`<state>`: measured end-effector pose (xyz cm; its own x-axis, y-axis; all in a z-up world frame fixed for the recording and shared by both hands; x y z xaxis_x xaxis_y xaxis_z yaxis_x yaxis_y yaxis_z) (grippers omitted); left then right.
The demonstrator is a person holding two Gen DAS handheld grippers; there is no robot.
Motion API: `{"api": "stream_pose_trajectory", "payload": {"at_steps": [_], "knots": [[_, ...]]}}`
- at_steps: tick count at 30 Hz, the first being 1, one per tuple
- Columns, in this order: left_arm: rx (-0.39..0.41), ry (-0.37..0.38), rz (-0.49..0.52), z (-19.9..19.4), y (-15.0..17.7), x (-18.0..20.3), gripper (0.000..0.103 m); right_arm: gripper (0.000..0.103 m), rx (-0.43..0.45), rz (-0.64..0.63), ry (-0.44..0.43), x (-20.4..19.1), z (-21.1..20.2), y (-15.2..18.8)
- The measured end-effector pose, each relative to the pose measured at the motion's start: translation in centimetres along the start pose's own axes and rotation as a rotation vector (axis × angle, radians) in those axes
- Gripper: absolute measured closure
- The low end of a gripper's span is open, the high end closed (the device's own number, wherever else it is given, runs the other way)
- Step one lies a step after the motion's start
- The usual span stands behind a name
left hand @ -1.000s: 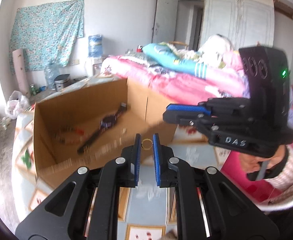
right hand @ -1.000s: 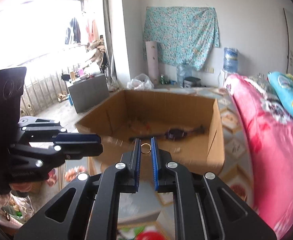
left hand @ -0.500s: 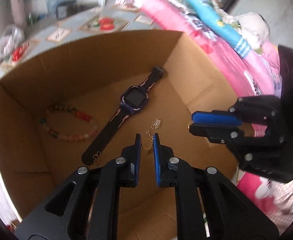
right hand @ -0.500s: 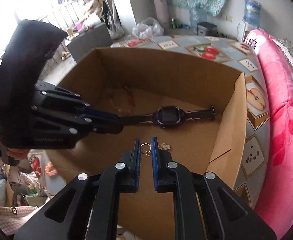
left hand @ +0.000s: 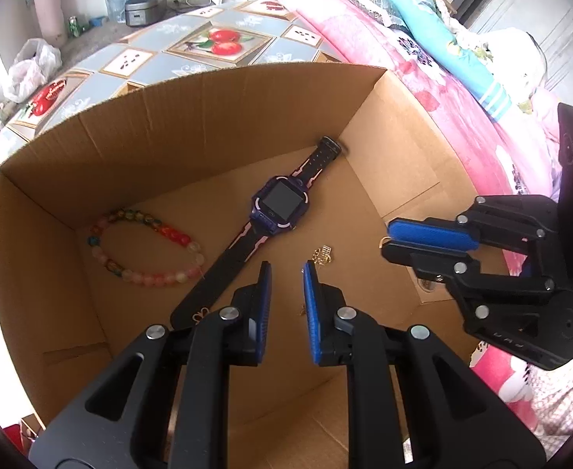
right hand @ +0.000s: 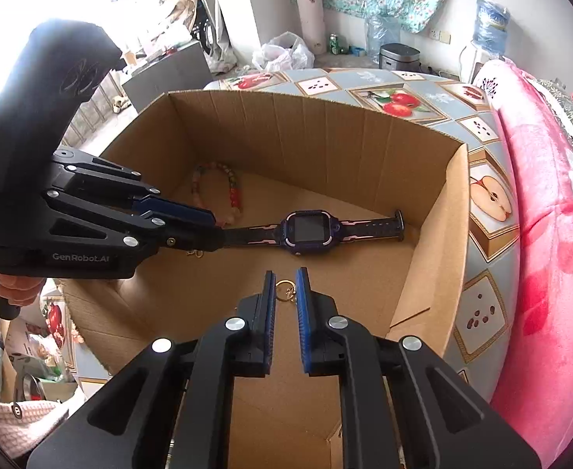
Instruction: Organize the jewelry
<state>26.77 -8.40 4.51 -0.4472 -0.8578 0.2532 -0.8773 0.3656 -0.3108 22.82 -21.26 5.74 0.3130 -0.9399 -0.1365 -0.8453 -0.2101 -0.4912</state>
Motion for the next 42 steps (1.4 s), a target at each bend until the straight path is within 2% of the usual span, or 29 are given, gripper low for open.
{"api": "stream_pose_trajectory", "payload": {"at_steps": [8,11,13,15,22,26,30,34,40,42], "knots": [[0.071,-0.02,0.022,-2.4,0.7,0.8,0.086,0.092,0.097,0.044,-0.023,0.8,-3.4,0.1],[0.115,-0.027,0.034,-4.0,1.5,1.2,0.078,0.09,0.131,0.06,-0.033,0.9,-4.8,0.3],[0.155,-0.038,0.042,-5.3,2.3,1.5,0.075,0.083,0.169,0.07,-0.051,0.8,-6.1,0.8],[0.197,-0.041,0.049,-6.6,3.2,1.6,0.071,0.081,0.219,0.08,-0.078,0.6,-7.5,1.8],[0.378,-0.064,0.085,-11.4,9.7,2.8,0.054,0.077,0.393,0.1,-0.164,-0.9,-11.8,7.2],[0.424,-0.043,0.051,-12.2,13.2,2.6,0.047,0.076,0.455,0.134,-0.237,-1.6,-12.8,10.5],[0.442,-0.037,0.007,-11.9,16.3,2.0,0.04,0.071,0.437,0.158,-0.26,-2.7,-11.5,13.3],[0.438,-0.075,-0.016,-11.1,18.9,1.5,0.034,0.07,0.341,0.21,-0.272,-3.8,-7.7,15.7],[0.415,-0.169,-0.064,-9.5,21.8,0.0,0.03,0.07,0.156,0.268,-0.054,-4.5,-1.6,17.3],[0.393,-0.209,-0.076,-8.8,22.5,-0.6,0.03,0.07,0.13,0.27,-0.04,-4.6,-0.5,17.4]]}}
Point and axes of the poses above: each gripper's, at about its wrist camera, not at the fingertips, and z roughly the way its jaws point, x to its right, y to its underside, the point moved 2 cm from there along z, roughly the way its jaws point, and after that the axes turned 4 degrees about -x, right-handed, at the moved point
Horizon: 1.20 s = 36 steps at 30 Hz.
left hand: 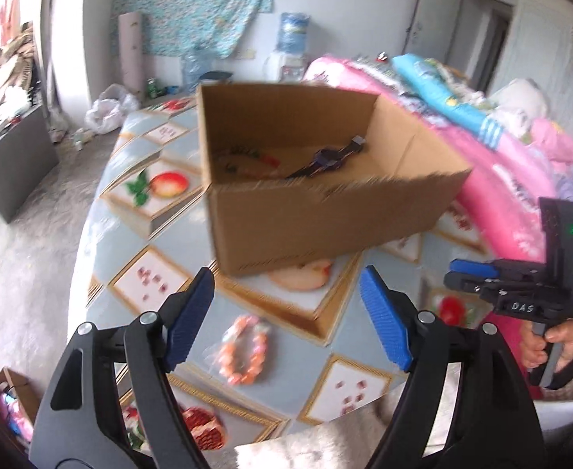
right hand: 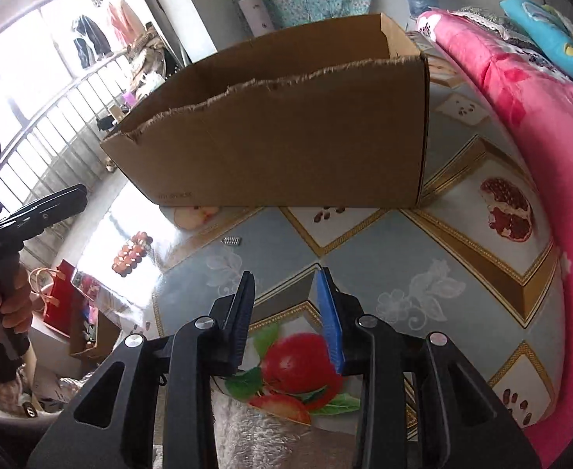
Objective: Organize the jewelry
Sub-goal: 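Withdraw both grippers from the box toward the pink bead bracelet, then lower the left gripper onto the pink-orange bead bracelet and close it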
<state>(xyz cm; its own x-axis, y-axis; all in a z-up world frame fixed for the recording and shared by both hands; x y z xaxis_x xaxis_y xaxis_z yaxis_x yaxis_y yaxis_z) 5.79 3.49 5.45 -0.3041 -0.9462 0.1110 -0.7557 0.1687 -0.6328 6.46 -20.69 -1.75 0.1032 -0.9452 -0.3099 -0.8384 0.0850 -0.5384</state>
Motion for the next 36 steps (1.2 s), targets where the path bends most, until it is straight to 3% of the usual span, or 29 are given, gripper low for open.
{"api": "stream_pose_trajectory", "payload": {"at_steps": [8,14,20,25,31,36], "knots": [[-0.084,-0.111,0.014,3.0,3.6,-0.9,0.03,0.07,-0.052,0.016,-0.019,-0.4,1.7,0.2],[-0.097,-0.146,0.047,4.2,4.3,-0.7,0.032,0.07,-0.065,0.016,-0.026,-0.8,2.3,0.5],[-0.062,-0.054,0.1,3.6,3.9,0.9,0.045,0.07,-0.06,0.03,-0.045,-0.5,2.2,0.5],[-0.117,-0.076,0.093,5.0,4.3,0.9,0.068,0.07,-0.059,0.025,-0.045,-0.5,2.1,0.6],[-0.15,-0.101,0.094,5.9,4.6,0.7,0.078,0.07,-0.056,0.025,-0.051,-0.4,2.1,0.6],[-0.157,-0.124,0.102,6.6,4.9,0.9,0.081,0.07,-0.053,0.028,-0.052,-0.4,2.1,0.6]]}}
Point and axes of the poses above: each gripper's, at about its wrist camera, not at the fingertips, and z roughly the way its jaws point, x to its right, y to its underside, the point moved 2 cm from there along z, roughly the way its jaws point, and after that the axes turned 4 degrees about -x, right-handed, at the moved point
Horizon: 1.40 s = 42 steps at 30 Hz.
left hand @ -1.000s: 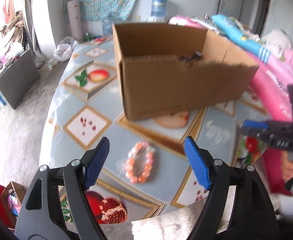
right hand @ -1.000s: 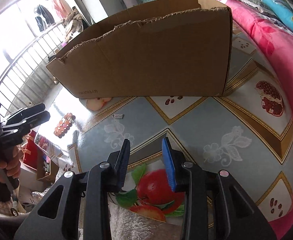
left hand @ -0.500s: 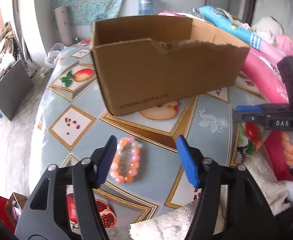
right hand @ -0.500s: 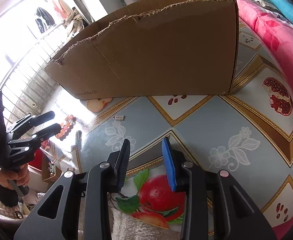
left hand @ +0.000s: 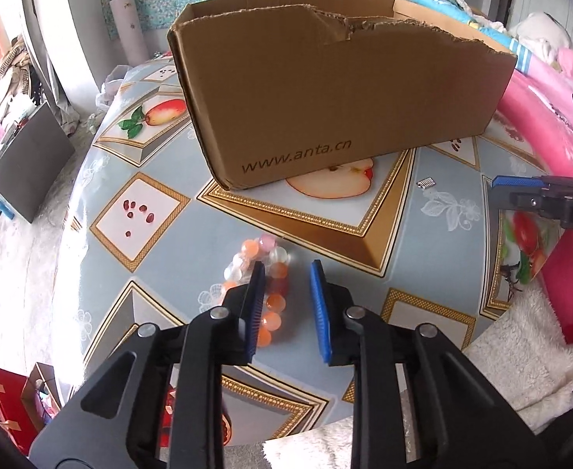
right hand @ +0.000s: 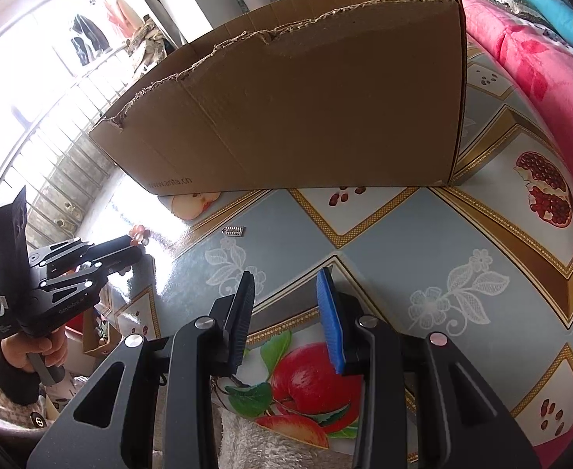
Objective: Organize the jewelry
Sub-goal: 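Lower the left gripper onto the pink-orange bead bracelet and close it, then hold the bracelet in the left gripper while the right gripper closes on the silver spring clasp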
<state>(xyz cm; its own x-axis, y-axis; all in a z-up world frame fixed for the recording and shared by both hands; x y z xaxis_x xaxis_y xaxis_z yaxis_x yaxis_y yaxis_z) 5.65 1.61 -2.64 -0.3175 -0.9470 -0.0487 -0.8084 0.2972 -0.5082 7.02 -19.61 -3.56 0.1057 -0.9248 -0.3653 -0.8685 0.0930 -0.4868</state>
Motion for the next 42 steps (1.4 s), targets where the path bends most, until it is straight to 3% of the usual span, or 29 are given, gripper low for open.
{"api": "stream_pose_trajectory", "payload": {"at_steps": [6,17,42], "knots": [[0.012,0.003,0.018,0.3,-0.2,0.7,0.094,0.07,0.004,0.003,0.001,0.0,0.0,0.1],[0.032,0.038,0.01,0.8,-1.3,1.8,0.094,0.07,0.004,0.008,0.005,0.0,-0.1,0.1],[0.037,0.034,0.008,1.0,-1.7,2.2,0.094,0.069,0.008,0.013,-0.01,0.2,-0.1,0.1]]}}
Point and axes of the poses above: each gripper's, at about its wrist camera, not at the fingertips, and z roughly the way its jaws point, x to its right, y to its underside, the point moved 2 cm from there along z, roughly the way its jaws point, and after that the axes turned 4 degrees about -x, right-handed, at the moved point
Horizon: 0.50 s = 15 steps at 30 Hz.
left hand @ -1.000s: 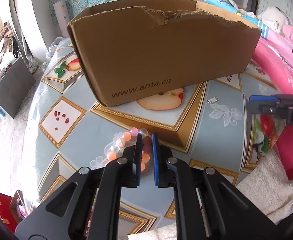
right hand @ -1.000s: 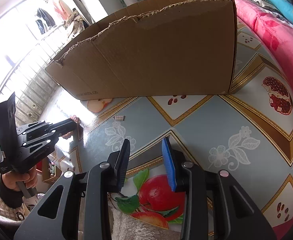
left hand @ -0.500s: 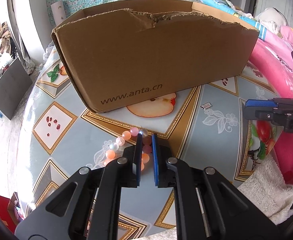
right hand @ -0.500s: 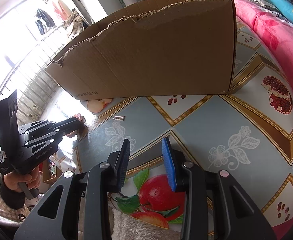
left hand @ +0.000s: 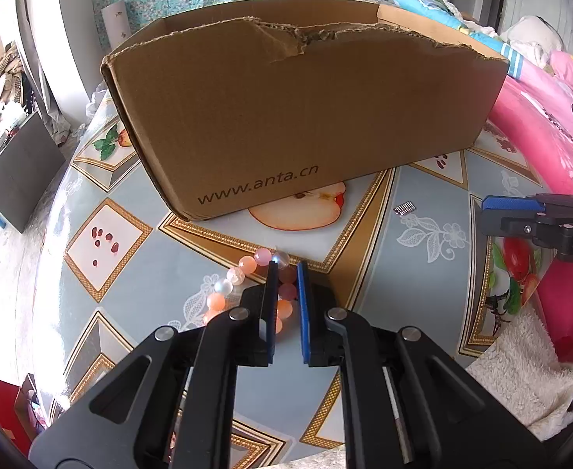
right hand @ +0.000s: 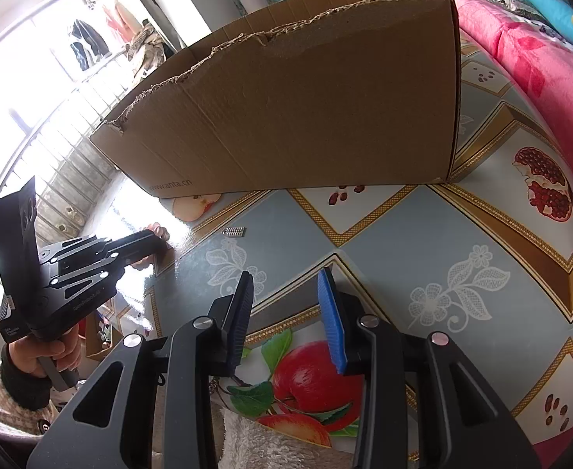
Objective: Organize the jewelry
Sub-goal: 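Hold the bracelet in the left gripper while the right gripper closes on the silver spring clasp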
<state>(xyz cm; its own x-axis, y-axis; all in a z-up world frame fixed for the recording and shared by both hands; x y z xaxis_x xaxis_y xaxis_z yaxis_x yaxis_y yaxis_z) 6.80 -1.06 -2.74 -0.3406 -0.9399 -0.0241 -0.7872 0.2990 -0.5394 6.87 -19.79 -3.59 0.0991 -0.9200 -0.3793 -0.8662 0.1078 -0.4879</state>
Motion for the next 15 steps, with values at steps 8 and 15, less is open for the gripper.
{"api": "stream_pose_trajectory", "payload": {"at_steps": [8,15], "knots": [[0.002,-0.012,-0.025,0.2,-0.2,0.0,0.094,0.069,0.01,-0.043,0.007,-0.2,-0.4,0.3],[0.017,-0.006,-0.043,0.3,-0.2,-0.2,0.094,0.072,0.053,-0.164,0.006,-2.3,-0.3,-1.7]]}}
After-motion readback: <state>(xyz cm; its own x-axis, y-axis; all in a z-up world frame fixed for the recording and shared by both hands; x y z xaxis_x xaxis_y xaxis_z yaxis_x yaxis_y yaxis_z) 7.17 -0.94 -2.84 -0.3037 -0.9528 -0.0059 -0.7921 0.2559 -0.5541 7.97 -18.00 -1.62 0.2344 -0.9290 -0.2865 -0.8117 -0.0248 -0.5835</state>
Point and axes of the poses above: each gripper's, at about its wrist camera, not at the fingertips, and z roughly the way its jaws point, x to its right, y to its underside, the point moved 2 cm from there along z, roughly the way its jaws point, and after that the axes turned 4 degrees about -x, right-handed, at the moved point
